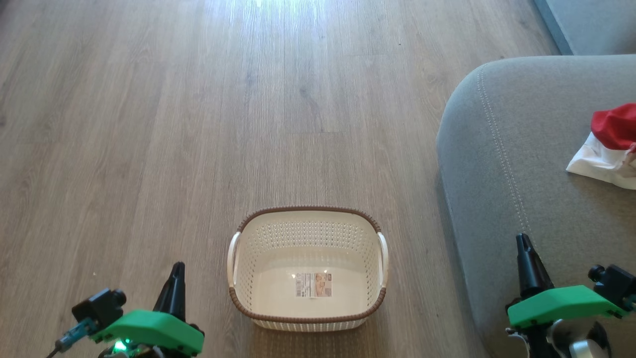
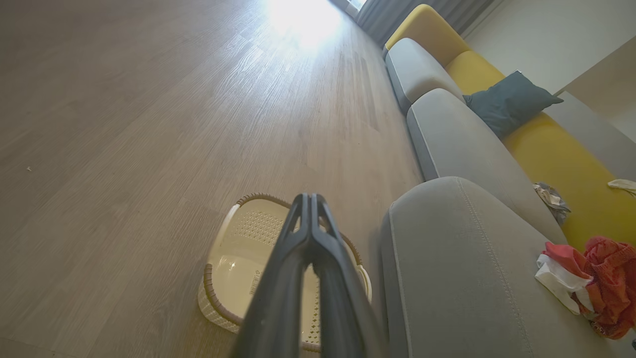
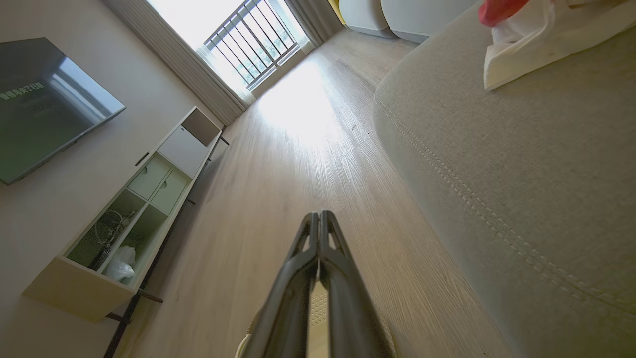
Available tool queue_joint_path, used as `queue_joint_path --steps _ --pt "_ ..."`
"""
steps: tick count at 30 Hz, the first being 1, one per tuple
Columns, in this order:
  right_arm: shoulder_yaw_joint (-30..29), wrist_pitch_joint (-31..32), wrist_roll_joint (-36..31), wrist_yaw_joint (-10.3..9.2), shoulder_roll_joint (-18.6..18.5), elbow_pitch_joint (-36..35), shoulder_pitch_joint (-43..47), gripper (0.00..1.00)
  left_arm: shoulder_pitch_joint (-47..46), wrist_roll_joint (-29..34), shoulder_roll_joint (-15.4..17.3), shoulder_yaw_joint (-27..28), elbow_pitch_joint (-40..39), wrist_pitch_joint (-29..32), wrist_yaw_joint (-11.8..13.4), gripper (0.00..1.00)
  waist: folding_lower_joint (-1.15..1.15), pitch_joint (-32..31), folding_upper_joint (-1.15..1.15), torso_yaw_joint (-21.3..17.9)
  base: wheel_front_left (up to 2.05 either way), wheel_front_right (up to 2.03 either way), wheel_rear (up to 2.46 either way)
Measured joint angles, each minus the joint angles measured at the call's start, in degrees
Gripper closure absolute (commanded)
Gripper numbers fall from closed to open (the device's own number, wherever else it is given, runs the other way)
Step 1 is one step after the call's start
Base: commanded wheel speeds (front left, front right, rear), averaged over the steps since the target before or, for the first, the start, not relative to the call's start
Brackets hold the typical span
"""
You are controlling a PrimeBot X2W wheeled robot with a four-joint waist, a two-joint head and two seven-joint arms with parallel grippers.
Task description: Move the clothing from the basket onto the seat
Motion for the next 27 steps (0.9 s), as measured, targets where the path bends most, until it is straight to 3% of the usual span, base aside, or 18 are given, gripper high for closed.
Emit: queue_joint_path --steps 27 --pt "-1.45 4.43 15.7 0.0 0.11 -0.12 -1.21 1.0 -2.01 -15.94 -0.07 2.3 -0.13 4.28 -1.91 1.0 0.0 0.22 0.0 -0.21 0.0 0.0 0.0"
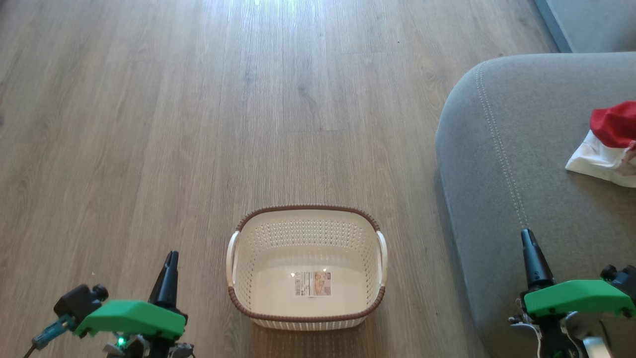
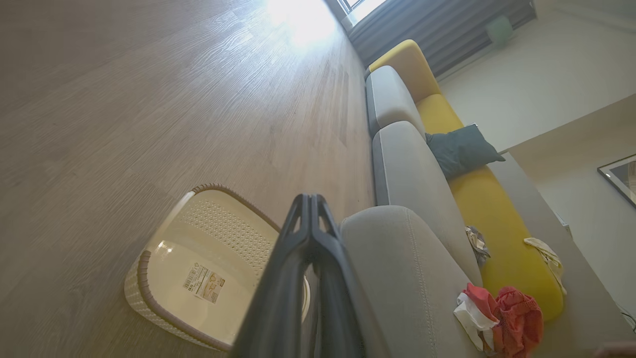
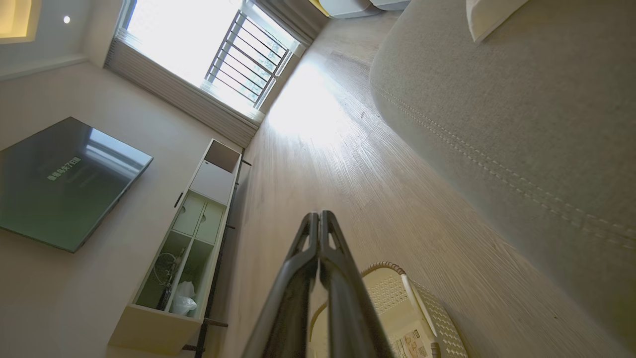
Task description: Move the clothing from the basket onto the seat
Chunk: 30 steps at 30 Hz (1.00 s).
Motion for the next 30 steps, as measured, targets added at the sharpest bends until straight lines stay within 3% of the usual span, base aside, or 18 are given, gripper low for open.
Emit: queue_joint_path --steps 30 --pt "-1.45 4.88 18.46 -0.01 0.09 -0.09 -1.22 1.0 -1.27 -18.92 -0.18 3.31 -0.15 5.23 -2.24 1.0 0.0 0.26 0.0 -0.26 0.0 0.0 0.0"
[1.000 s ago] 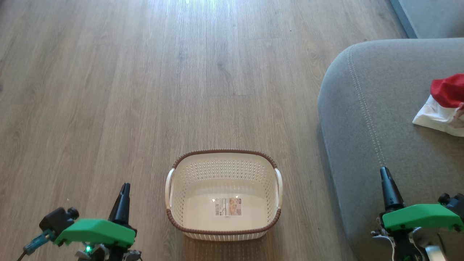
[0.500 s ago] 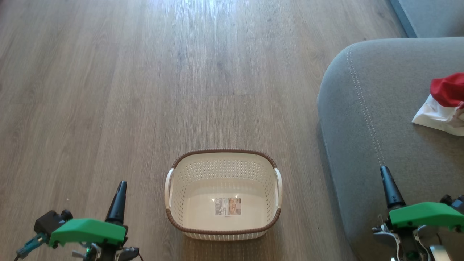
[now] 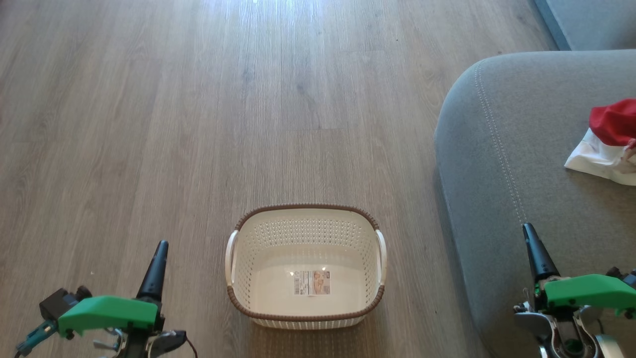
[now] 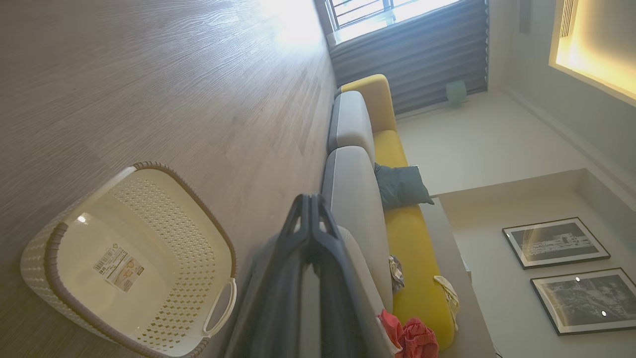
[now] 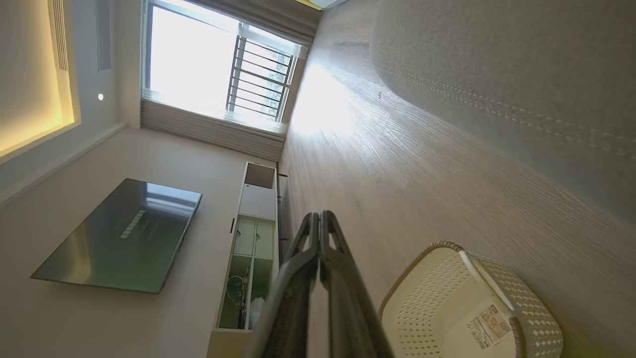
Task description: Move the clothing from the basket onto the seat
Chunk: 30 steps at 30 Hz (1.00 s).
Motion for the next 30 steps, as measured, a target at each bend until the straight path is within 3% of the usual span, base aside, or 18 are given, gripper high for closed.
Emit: queue_joint_path --steps 30 --pt "-1.31 4.49 16.04 -0.03 0.09 -0.05 -1.23 1.0 -2.05 -16.35 -0.24 2.47 -0.09 4.1 -2.01 1.0 0.0 0.22 0.0 -0.21 0.0 0.0 0.0"
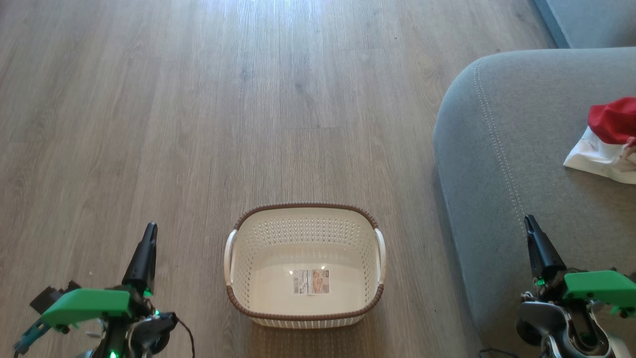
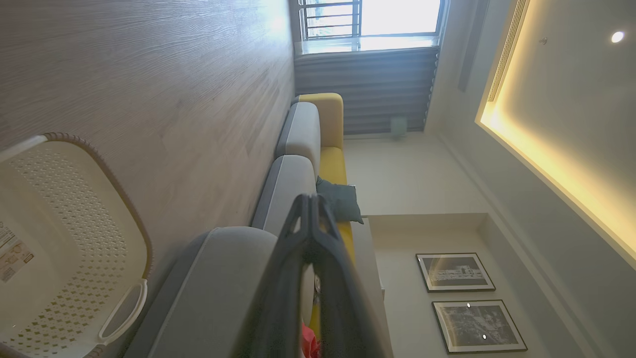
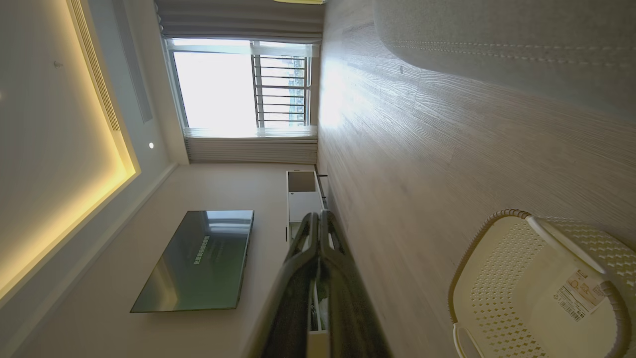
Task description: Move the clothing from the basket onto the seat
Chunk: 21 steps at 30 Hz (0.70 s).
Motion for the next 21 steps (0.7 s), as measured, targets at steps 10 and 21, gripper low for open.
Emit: queue_joint_path --steps 10,21 --pt "-0.02 0.09 0.0 0.0 0.01 0.0 -0.01 1.0 -0.13 0.01 -0.02 0.12 -0.02 0.0 0.0 1.0 0.0 0.0 0.0 0.0 0.0 0.0 0.0" --pt "-0.02 0.14 0.0 0.0 0.01 0.0 -0.01 1.0 -0.13 0.01 -0.03 0.24 -0.02 0.0 -0.01 1.0 0.0 0.0 0.0 0.0 0.0 0.0 0.0"
